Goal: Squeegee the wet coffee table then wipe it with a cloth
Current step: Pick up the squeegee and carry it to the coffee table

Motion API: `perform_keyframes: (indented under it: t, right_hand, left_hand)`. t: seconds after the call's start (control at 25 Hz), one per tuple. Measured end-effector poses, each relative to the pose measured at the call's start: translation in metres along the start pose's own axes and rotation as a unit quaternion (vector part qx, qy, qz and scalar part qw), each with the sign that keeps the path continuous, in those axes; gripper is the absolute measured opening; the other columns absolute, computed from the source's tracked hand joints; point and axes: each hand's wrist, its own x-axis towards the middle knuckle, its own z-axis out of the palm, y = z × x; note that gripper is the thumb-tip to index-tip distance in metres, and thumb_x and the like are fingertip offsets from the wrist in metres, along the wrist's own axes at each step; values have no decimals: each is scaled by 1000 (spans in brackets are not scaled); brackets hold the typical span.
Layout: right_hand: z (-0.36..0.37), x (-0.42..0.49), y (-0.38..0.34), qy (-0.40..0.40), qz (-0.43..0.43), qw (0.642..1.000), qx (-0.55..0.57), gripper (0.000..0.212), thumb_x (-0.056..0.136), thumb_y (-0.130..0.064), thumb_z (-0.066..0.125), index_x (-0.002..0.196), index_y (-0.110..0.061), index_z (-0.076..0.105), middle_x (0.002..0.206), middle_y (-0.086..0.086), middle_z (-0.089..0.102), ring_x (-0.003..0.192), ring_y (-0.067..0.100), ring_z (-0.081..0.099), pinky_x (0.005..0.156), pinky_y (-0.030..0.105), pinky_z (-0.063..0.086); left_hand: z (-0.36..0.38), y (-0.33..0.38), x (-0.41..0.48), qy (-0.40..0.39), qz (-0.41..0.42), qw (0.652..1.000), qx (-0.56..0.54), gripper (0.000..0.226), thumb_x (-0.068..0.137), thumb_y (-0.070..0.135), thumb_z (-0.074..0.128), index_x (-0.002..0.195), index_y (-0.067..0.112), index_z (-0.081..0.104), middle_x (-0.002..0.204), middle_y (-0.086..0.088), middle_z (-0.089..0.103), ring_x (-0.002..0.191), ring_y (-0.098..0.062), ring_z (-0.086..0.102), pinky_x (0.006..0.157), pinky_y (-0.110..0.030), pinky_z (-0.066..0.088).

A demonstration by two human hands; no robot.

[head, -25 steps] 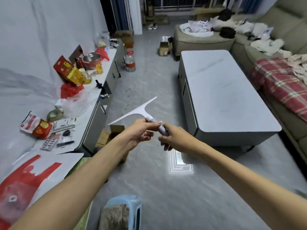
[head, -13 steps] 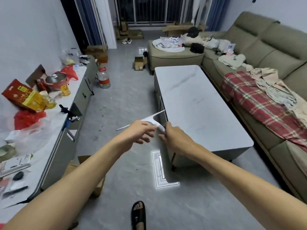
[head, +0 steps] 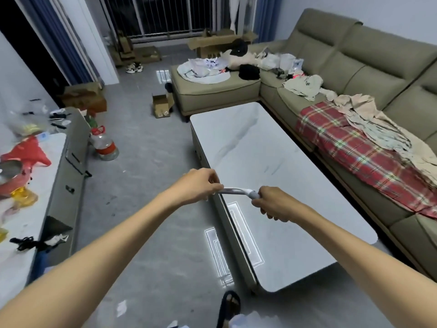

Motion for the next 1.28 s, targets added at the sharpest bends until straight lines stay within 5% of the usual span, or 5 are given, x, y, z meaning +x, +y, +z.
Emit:
perform_keyframes:
  t: [0.36, 0.68, 0.96, 1.28]
  right_hand:
    - [-101, 261, -47, -42, 38, 997, 50, 25, 97, -31, 41, 84, -12, 49, 74, 9, 48, 53, 21, 39, 39, 20, 28]
    - [-177, 464, -108, 5, 98, 984, 151, 32, 96, -34, 41, 87, -6, 53, 74, 8, 57, 49, 19, 42, 37, 17, 25]
    - [-232, 607, -144, 90, 172, 945, 264, 31, 96, -38, 40, 84, -10, 47, 75, 6, 53, 48, 20, 38, 34, 16, 24]
    - [-288, 810, -97, 87, 234, 918, 307, 27, 96, -38, 44, 88, -14, 52, 70, 7, 51, 48, 19, 38, 36, 18, 26]
  left_hand:
    - [-92, -41, 266, -67, -7, 996, 65, 23, 79, 52, 55, 89, 32, 62, 86, 7, 72, 71, -10, 69, 78, -35, 56]
    - [-183, -106, 492, -117, 35, 989, 88, 20, 84, 49, 56, 91, 30, 60, 93, -1, 70, 86, -23, 66, 87, -41, 52]
    - [-241, -137, 692, -208, 65, 968, 125, 23, 82, 50, 55, 98, 34, 60, 99, 5, 69, 92, -20, 64, 86, -39, 52]
    - [-227, -143, 927, -239, 75, 958, 140, 16, 82, 49, 53, 92, 37, 56, 97, 8, 67, 91, -17, 62, 78, -35, 50]
